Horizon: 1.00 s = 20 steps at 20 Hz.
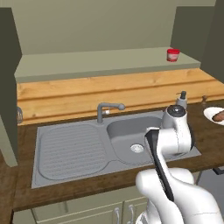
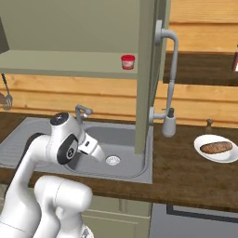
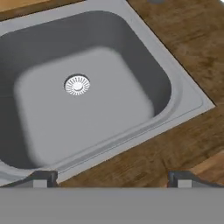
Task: From the different types of pastries on the counter, select a croissant and place it on the cutting board. Then retrieve a jar of jam from the cabinet and place it alongside the croissant on the cutting board.
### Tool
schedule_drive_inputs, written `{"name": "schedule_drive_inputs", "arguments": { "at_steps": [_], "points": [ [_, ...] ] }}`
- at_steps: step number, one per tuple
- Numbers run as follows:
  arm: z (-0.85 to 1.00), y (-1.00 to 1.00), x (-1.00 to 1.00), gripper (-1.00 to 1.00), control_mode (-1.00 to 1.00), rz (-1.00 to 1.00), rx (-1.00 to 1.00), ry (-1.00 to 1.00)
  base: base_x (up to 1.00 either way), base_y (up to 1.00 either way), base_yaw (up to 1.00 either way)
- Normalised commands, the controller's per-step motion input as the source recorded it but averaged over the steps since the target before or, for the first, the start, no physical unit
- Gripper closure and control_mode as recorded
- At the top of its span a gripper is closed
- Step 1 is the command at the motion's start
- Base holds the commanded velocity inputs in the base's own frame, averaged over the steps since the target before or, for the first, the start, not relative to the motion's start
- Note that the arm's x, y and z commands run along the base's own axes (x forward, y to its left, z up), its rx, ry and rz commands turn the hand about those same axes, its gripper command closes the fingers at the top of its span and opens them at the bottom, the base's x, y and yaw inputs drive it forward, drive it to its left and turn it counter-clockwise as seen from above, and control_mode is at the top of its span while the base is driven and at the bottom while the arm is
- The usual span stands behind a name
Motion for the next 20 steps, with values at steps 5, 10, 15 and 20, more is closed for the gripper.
{"name": "schedule_drive_inputs", "arguments": {
  "at_steps": [5, 10, 15, 20],
  "points": [
    [1.0, 0.0, 0.0, -1.0, -1.0, 0.0, 0.0, -0.53, 0.0, 0.0, 0.0],
    [1.0, -0.01, 0.0, -1.0, -1.0, 0.0, 0.0, -0.52, 0.0, 0.0, 0.0],
    [1.0, 0.0, 0.0, -1.0, -1.0, 0.0, 0.0, -0.43, 0.0, 0.0, 0.0],
    [1.0, -0.07, 0.0, -1.0, -1.0, -0.03, -0.02, -0.14, 0.0, 0.0, 0.0]
  ]
}}
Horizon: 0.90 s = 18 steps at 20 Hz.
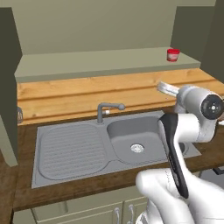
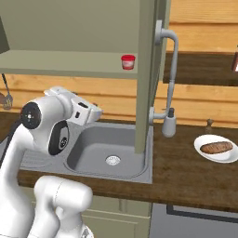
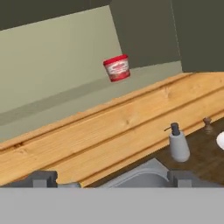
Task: From the different types of pastries on the counter, select a croissant and place it on the cutting board. Then retrieve a jar of jam from the cabinet and place it alongside the croissant on the cutting board.
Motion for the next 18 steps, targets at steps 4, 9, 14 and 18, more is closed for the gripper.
{"name": "schedule_drive_inputs", "arguments": {
  "at_steps": [4, 9, 14, 18],
  "points": [
    [1.0, -0.18, 0.0, -1.0, -1.0, -0.11, -0.08, 0.07, 0.0, 0.0, 0.0],
    [0.85, -0.05, 0.0, -1.0, -1.0, -0.09, -0.16, 0.14, 0.0, 0.0, 0.0],
    [0.0, 0.05, 0.04, -1.0, -1.0, 0.0, -0.02, 0.01, 0.0, 0.0, 0.0],
    [0.02, -0.26, 0.42, -1.0, -1.0, 0.0, 0.0, 0.05, 0.0, 0.0, 0.0]
  ]
}}
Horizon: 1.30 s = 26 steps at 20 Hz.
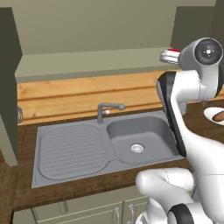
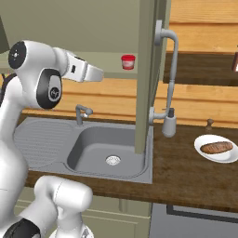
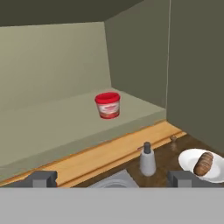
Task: From the different types of pastries on the counter, select a croissant and place it on the cutting board. Then retrieve a jar of jam from the cabinet and place it alongside the croissant on the cutting board.
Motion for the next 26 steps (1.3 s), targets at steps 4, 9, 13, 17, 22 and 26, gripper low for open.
{"name": "schedule_drive_inputs", "arguments": {
  "at_steps": [4, 9, 13, 17, 22, 26],
  "points": [
    [0.19, -0.3, 0.67, -1.0, -1.0, 0.0, 0.0, 0.14, 0.0, 0.0, 0.0],
    [0.21, 0.0, 0.54, -1.0, -1.0, 0.0, -0.01, 0.07, 0.0, 0.0, 0.0],
    [0.07, -0.04, 0.54, -1.0, -1.0, 0.0, 0.01, -0.03, 0.0, 0.0, 0.0],
    [0.0, 0.0, 0.55, -1.0, -1.0, 0.0, 0.0, -0.14, 0.0, 0.0, 0.0],
    [-0.04, -0.02, 0.51, -1.0, -1.0, 0.0, -0.01, -0.06, 0.0, 0.0, 0.0],
    [-0.17, -0.39, 0.11, -1.0, -1.0, 0.0, -0.02, -0.02, 0.0, 0.0, 0.0]
  ]
}}
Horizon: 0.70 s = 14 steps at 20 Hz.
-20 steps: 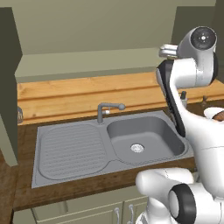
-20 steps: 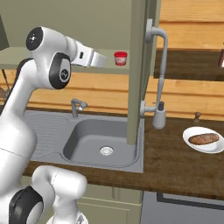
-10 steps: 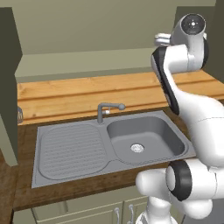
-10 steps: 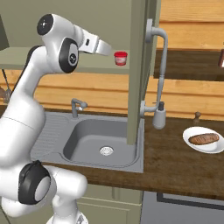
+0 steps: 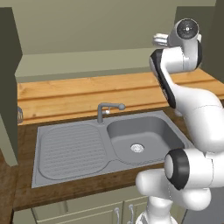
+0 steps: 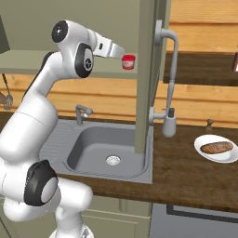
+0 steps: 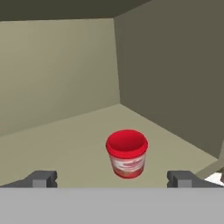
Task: From the different types of pastries on the counter, select a croissant and place it on the cutting board. Then retrieve a jar of jam from the cabinet and place it alongside the croissant on the cutting board.
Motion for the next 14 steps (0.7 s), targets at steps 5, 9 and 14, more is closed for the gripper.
{"name": "schedule_drive_inputs", "arguments": {
  "at_steps": [5, 9, 14],
  "points": [
    [-0.16, -0.2, 0.01, -1.0, -1.0, 0.0, -0.09, 0.0, 0.0, 0.0, 0.0],
    [-0.1, 0.0, 0.08, -1.0, -1.0, 0.01, -0.03, 0.0, 0.0, 0.0, 0.0],
    [-0.03, 0.02, 0.15, -1.0, -1.0, 0.03, -0.02, 0.0, 0.0, 0.0, 0.0]
  ]
}}
